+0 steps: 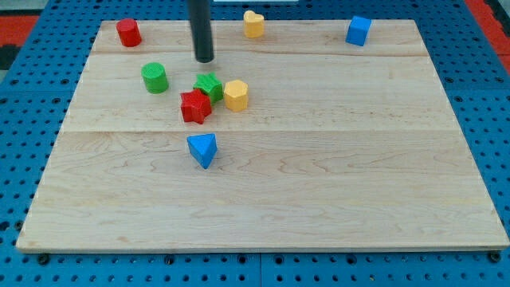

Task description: Move the green circle to the bottom of the red circle

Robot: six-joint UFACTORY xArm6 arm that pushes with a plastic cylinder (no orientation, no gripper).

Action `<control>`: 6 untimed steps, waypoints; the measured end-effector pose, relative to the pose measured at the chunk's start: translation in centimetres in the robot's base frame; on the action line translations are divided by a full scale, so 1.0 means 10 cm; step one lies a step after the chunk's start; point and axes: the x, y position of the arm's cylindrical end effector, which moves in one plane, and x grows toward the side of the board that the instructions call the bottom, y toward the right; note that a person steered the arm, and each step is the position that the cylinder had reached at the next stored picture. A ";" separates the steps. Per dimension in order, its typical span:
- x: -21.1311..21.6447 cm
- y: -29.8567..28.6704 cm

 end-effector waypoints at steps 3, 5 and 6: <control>0.23 -0.18; 0.85 -0.60; 0.52 -0.16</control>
